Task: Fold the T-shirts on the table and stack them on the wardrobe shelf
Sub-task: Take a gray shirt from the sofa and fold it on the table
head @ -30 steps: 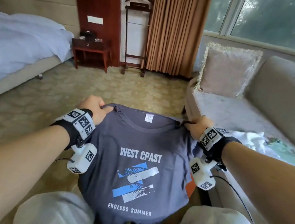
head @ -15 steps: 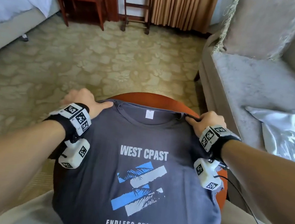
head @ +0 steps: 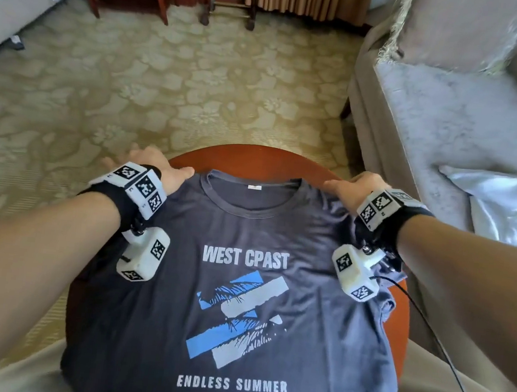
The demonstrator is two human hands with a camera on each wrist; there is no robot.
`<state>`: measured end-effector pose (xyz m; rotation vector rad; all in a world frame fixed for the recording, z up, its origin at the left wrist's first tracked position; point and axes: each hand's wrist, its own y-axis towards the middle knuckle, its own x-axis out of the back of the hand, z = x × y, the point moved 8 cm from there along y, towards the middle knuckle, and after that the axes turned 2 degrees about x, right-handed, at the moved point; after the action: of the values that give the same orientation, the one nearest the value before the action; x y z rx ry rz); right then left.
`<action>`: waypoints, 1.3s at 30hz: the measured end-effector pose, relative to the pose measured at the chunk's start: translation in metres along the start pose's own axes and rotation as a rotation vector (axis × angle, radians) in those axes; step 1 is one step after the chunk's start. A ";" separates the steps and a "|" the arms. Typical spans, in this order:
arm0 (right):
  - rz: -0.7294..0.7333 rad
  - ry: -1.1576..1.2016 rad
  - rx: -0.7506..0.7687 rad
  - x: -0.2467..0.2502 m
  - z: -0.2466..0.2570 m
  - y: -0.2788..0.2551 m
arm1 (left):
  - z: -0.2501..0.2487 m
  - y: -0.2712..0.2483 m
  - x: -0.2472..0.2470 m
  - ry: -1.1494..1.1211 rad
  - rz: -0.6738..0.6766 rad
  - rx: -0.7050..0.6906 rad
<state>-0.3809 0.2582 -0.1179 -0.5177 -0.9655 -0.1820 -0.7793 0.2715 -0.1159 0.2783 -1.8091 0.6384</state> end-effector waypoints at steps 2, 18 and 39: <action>0.021 0.031 -0.025 0.012 -0.010 -0.012 | -0.015 -0.016 0.003 -0.013 0.000 -0.059; 0.171 0.109 -0.116 0.006 -0.124 -0.054 | -0.158 -0.222 -0.125 0.133 0.383 -0.675; 0.033 0.286 -0.177 0.047 -0.133 -0.037 | -0.158 -0.227 -0.159 0.392 0.404 -0.662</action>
<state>-0.2701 0.1643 -0.1276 -0.6500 -0.6647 -0.3055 -0.4879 0.1520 -0.1670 -0.6292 -1.5956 0.3021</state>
